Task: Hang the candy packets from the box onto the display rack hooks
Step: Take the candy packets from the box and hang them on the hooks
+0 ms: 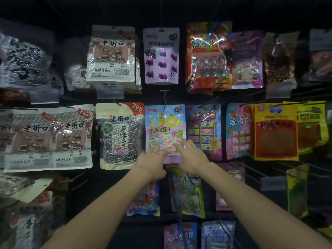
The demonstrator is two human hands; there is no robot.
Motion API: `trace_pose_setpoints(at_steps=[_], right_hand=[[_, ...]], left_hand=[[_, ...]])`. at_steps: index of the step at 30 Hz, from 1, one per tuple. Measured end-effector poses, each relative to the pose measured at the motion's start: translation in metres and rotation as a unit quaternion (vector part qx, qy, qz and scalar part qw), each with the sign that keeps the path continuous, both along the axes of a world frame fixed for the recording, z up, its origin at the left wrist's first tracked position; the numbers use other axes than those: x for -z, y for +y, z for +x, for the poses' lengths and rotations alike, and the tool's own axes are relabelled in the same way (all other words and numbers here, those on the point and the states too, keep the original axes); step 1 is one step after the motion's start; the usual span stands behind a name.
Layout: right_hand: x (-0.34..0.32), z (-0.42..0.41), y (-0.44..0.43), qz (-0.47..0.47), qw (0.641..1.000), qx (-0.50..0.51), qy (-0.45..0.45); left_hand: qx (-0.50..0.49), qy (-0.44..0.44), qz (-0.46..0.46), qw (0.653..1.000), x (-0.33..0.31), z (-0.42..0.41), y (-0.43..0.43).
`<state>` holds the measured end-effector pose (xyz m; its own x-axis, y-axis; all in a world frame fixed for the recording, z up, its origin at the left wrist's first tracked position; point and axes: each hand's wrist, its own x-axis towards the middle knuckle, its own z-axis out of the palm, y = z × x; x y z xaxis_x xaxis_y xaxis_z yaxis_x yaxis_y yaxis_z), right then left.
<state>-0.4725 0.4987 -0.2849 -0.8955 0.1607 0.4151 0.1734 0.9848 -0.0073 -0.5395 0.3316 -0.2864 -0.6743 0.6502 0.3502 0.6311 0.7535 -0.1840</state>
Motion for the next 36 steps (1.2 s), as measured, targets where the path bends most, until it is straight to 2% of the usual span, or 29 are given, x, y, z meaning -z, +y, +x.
trace_pose_setpoints(at_steps=[8, 12, 19, 28, 32, 36], right_hand=[[0.031, 0.088, -0.034, 0.014, 0.998, -0.008, 0.056], [0.063, 0.137, -0.055, 0.016, 0.999, -0.016, 0.035], [0.172, 0.207, -0.081, 0.031, 0.996, -0.048, -0.07], [0.289, 0.268, -0.089, -0.064, 0.98, -0.084, -0.167], [0.348, 0.283, -0.085, -0.124, 0.966, -0.063, -0.218], [0.42, 0.29, -0.082, -0.175, 0.937, 0.019, -0.302]], left_hand=[[0.048, 0.061, 0.039, 0.996, 0.041, 0.076, -0.059], [0.047, 0.045, 0.045, 0.997, 0.085, 0.112, -0.092], [0.043, -0.015, 0.046, 0.998, 0.186, 0.171, -0.149], [0.021, -0.098, -0.033, 0.994, 0.305, 0.212, -0.194], [0.016, -0.15, -0.052, 0.987, 0.359, 0.227, -0.204], [0.019, -0.212, -0.092, 0.973, 0.42, 0.229, -0.212]])
